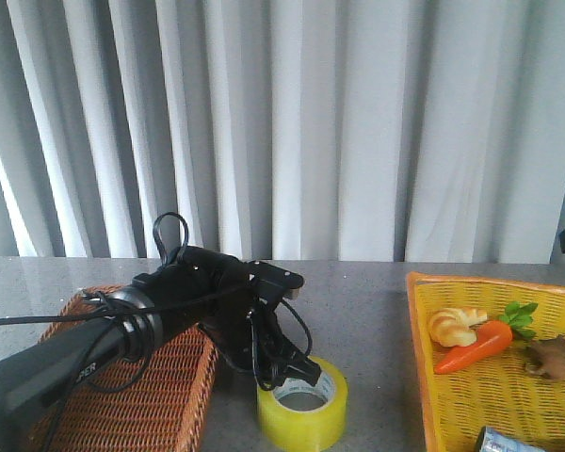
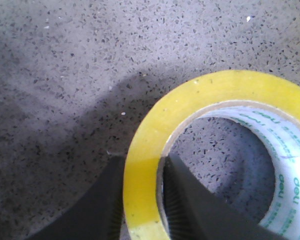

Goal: Transfer tape with both arms
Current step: 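Reach the left gripper down to the tape roll and grasp its rim, then carry the tape with the left gripper into the brown basket and release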

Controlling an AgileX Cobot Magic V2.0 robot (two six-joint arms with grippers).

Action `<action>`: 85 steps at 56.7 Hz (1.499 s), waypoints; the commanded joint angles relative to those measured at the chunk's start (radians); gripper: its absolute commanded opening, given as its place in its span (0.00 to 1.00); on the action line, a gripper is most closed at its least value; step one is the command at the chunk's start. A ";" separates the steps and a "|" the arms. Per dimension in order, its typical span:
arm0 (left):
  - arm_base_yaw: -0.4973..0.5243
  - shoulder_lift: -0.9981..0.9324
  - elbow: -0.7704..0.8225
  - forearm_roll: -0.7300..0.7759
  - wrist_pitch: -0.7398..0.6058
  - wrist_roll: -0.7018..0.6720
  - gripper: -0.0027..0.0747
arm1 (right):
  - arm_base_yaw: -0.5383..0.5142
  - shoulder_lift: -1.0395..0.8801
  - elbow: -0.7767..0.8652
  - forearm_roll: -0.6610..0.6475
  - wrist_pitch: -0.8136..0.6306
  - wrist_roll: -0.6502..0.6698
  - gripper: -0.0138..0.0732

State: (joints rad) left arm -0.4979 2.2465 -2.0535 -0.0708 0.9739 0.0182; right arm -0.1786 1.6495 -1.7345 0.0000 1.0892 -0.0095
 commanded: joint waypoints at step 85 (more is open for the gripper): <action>0.350 -0.432 0.406 0.118 -0.225 -0.064 0.03 | -0.003 -0.038 -0.025 -0.007 -0.044 -0.002 0.15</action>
State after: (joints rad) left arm -0.1446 1.8649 -1.6765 0.0529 0.8933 -0.0074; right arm -0.1786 1.6495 -1.7345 0.0000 1.0892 -0.0095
